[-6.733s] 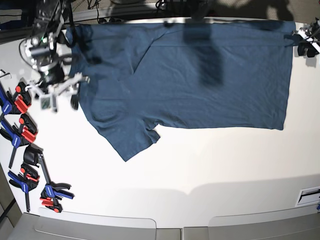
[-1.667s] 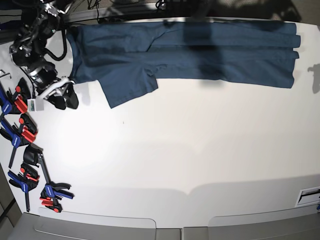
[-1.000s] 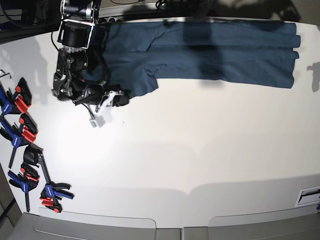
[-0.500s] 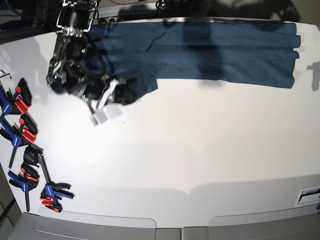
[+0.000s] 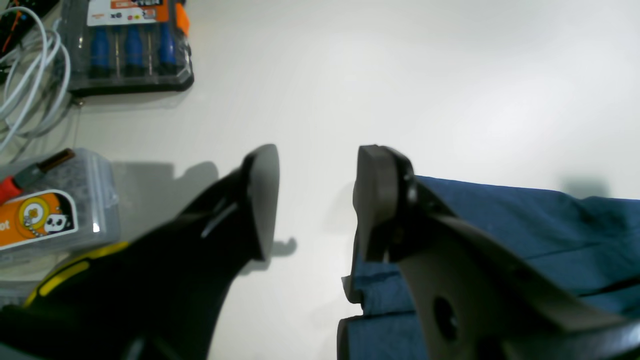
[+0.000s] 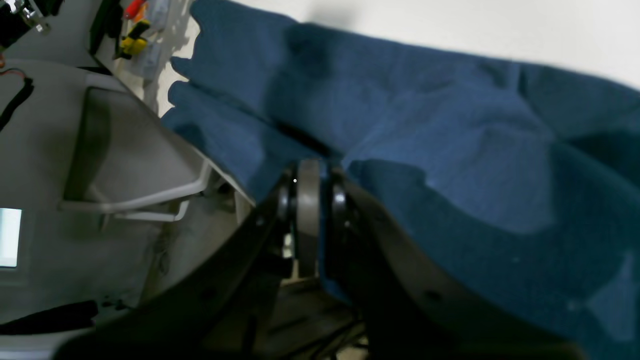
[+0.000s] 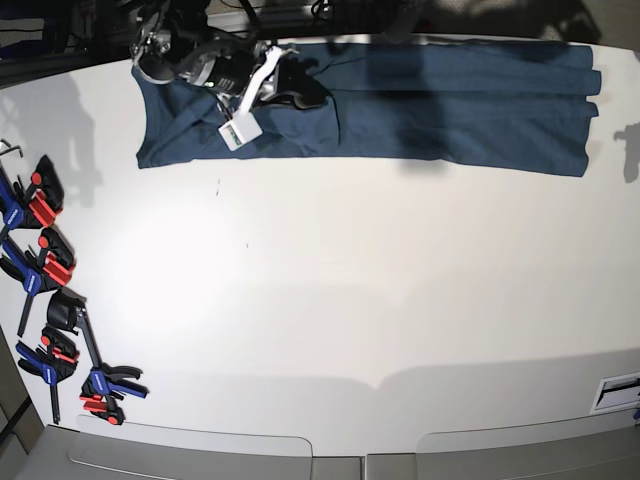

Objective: Fold the T-shirt properly

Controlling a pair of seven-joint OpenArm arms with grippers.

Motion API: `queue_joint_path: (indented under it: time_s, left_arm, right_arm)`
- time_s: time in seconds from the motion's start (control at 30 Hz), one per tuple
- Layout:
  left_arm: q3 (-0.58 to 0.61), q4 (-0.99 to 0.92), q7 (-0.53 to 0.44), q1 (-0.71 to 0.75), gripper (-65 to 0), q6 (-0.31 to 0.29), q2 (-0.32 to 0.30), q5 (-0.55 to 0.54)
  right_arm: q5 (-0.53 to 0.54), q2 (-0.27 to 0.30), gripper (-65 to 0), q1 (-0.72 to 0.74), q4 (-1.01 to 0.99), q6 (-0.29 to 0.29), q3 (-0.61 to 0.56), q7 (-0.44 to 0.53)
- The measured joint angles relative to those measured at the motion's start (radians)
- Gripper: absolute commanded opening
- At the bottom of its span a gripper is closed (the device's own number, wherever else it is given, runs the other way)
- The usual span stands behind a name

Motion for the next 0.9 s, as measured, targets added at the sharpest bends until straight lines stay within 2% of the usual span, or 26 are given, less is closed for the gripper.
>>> queue_joint_path:
  time_s: [0.03,0.1,0.13,0.17,0.33,0.53,0.6,0.7,0.8,0.9]
  left_arm:
    - [0.000,0.000,0.000,0.000,-41.5,0.000,0.000,0.000]
    - [0.000,0.000,0.000,0.001,-40.0,0.000,0.000,0.000]
    - [0.000,0.000,-0.001,0.003,-38.6,0.000,0.000,-0.001]
    - [0.000,0.000,-0.002,0.010,-37.6,0.000,0.000,-0.001]
    - [-0.001,0.000,-0.003,0.076,-36.6,0.001,0.011,0.000]
    - [0.000,-0.076,-0.008,0.096,-35.2,0.000,0.105,-0.001]
    - [0.000,-0.149,-0.030,0.097,-35.3,-0.008,0.122,0.003]
    - [0.000,-0.267,-0.027,0.094,-33.6,-0.008,0.126,-0.060]
    - [0.000,-0.349,-0.004,0.094,-31.8,-0.008,0.126,-0.145]
    - [0.000,-0.389,0.000,0.093,-31.8,-0.008,0.130,-0.155]
  right_arm:
    - [-0.011,0.001,-64.9,0.001,0.000,0.000,0.000,0.000]
    - [-0.011,0.001,-47.7,0.002,0.000,0.001,0.000,0.028]
    - [-0.011,0.001,-40.9,0.002,0.000,0.000,0.000,0.037]
    - [-0.011,0.001,-37.2,0.002,0.000,0.000,0.000,0.045]
    - [-0.011,0.000,-36.7,0.024,0.000,0.000,0.002,0.073]
    - [-0.016,0.002,-36.8,0.121,0.000,0.000,0.065,0.095]
    - [-0.068,0.000,-36.8,0.140,0.000,0.000,0.101,0.134]
    - [-0.137,0.002,-36.8,0.163,0.000,-0.001,0.155,0.167]
    - [-0.139,0.017,-36.8,0.173,0.000,-0.001,0.188,0.192]
    - [-0.142,0.044,-36.8,0.172,0.000,0.000,0.197,0.199]
